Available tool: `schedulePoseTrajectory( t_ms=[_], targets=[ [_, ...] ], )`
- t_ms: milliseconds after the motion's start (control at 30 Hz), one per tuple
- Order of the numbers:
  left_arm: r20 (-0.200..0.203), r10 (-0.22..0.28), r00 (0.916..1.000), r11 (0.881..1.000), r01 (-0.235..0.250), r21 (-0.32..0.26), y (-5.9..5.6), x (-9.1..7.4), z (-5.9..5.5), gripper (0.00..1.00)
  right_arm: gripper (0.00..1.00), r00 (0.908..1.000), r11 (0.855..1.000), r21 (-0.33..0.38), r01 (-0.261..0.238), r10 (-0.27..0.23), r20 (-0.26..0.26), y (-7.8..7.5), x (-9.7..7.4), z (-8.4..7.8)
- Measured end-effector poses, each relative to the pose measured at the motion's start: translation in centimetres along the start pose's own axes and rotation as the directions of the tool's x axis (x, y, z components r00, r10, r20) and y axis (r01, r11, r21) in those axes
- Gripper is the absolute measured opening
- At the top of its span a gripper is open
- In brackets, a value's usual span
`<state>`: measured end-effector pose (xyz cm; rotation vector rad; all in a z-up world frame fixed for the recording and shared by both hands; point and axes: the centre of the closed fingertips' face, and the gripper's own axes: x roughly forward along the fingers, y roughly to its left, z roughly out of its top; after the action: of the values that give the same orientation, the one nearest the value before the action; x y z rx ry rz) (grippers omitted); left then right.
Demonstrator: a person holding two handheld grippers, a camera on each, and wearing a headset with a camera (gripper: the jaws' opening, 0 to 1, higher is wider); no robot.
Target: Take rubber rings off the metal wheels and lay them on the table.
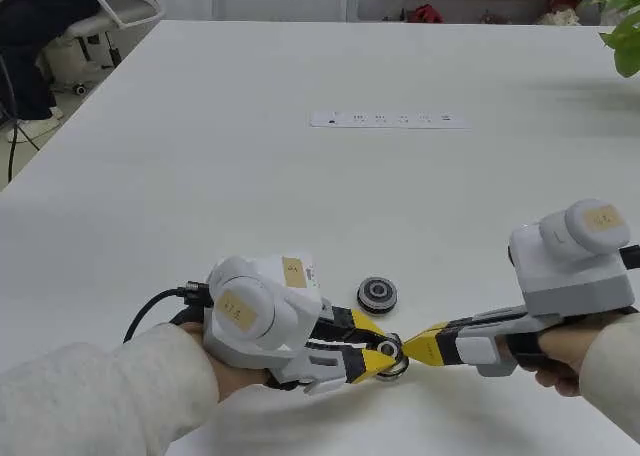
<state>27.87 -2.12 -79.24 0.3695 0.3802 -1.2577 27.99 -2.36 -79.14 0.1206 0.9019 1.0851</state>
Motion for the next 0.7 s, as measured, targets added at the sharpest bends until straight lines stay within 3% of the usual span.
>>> schedulePoseTrajectory(
  t_ms=[700],
  targets=[
    [0.003,0.004,1.0000,1.000,-0.004,-0.008,0.00,0.03,0.02,0.14,0.00,0.9999,1.000,-0.005,-0.009,0.009,0.010,0.45,-0.07,0.21]
  ],
)
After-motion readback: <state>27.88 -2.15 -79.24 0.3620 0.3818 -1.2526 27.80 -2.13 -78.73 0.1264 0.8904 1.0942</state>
